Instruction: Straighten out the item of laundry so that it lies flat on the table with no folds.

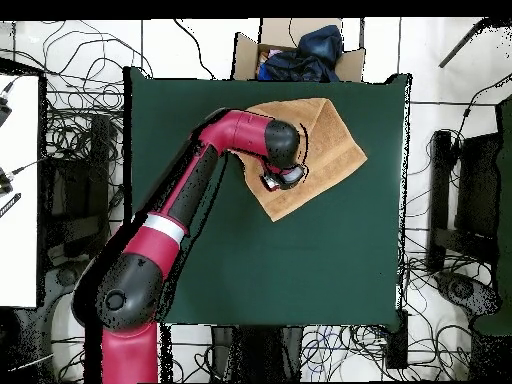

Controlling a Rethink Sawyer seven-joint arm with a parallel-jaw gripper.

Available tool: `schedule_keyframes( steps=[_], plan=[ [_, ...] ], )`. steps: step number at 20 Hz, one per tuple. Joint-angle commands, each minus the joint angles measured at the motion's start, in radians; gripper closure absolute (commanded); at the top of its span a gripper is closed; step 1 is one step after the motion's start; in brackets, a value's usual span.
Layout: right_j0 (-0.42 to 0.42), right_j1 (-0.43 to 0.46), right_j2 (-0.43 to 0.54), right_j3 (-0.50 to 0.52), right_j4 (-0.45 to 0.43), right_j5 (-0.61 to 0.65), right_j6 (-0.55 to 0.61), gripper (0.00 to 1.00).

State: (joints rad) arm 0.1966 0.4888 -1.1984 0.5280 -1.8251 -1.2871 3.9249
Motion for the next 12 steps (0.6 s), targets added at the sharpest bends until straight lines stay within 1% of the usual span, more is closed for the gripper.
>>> schedule_keyframes(
  steps=[1, 8, 12],
  plan=[
    [0.039, 0.066, 0.120, 0.057, 0.064, -0.106, 0.078, 1.00],
    [0.056, 0.072, 0.138, 0.084, 0.073, -0.083, 0.065, 1.00],
    [0.048, 0.077, 0.137, 0.065, 0.069, -0.075, 0.077, 1.00]
  ],
)
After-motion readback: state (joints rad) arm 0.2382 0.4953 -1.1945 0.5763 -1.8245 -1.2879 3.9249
